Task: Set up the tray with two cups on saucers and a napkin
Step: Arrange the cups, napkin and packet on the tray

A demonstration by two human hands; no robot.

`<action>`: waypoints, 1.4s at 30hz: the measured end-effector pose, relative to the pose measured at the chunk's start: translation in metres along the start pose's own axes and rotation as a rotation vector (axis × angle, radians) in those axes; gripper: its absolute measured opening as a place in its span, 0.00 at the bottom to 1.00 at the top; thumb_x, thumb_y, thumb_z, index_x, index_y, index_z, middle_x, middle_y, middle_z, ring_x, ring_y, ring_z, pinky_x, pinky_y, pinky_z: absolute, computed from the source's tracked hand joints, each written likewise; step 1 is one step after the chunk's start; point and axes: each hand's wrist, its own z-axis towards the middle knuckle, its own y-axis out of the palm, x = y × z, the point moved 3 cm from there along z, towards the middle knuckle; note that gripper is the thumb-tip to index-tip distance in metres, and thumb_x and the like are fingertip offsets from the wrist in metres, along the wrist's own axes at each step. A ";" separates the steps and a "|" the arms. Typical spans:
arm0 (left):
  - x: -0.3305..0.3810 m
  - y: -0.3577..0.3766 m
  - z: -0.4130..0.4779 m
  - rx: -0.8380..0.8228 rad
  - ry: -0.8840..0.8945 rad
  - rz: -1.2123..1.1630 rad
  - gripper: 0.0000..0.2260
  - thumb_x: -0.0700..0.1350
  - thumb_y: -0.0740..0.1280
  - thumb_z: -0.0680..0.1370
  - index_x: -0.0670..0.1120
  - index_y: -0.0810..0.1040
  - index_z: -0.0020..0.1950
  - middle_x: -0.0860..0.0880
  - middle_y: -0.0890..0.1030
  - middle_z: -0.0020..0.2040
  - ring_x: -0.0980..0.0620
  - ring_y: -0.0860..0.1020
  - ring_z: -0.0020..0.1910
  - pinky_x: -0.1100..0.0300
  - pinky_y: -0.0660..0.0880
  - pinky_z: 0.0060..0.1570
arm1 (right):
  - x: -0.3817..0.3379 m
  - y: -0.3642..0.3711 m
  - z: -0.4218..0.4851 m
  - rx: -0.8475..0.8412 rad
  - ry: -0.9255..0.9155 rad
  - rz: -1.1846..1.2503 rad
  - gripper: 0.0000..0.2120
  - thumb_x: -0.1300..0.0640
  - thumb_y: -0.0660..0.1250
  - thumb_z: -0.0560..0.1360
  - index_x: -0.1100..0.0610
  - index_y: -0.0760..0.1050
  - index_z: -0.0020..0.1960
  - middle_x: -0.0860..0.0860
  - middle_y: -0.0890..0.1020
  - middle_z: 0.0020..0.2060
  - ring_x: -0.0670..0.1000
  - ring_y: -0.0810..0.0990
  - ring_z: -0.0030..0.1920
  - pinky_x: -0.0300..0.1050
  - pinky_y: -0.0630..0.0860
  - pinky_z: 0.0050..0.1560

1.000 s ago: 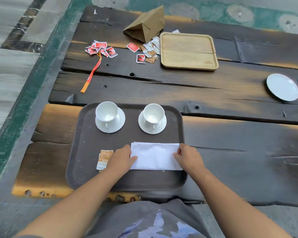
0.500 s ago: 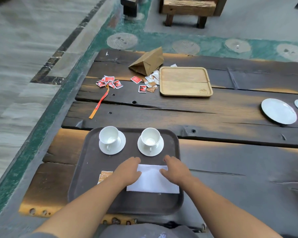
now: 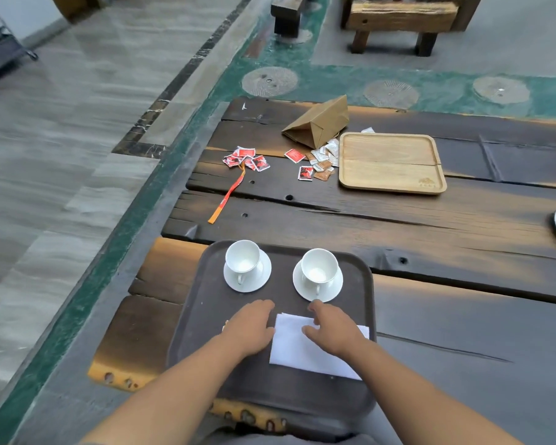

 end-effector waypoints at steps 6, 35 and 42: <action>-0.044 -0.021 0.006 0.018 0.021 -0.007 0.22 0.49 0.66 0.79 0.47 0.70 0.72 0.49 0.75 0.69 0.47 0.74 0.67 0.53 0.72 0.64 | -0.037 0.010 0.018 0.013 0.018 -0.014 0.24 0.47 0.66 0.77 0.56 0.69 0.70 0.52 0.79 0.63 0.54 0.79 0.60 0.47 0.77 0.57; -0.154 -0.076 0.092 -0.014 -0.062 -0.189 0.11 0.48 0.66 0.79 0.45 0.78 0.59 0.48 0.84 0.48 0.46 0.81 0.50 0.50 0.79 0.51 | -0.089 0.036 0.106 0.099 0.368 0.258 0.13 0.47 0.65 0.79 0.52 0.72 0.59 0.46 0.80 0.40 0.50 0.81 0.44 0.46 0.75 0.46; -0.158 -0.070 0.113 -0.007 -0.183 -0.380 0.06 0.47 0.67 0.79 0.46 0.76 0.45 0.48 0.84 0.34 0.49 0.84 0.31 0.49 0.82 0.43 | -0.084 0.031 0.130 0.146 0.437 0.348 0.08 0.49 0.66 0.79 0.53 0.74 0.49 0.50 0.84 0.40 0.55 0.84 0.40 0.54 0.81 0.50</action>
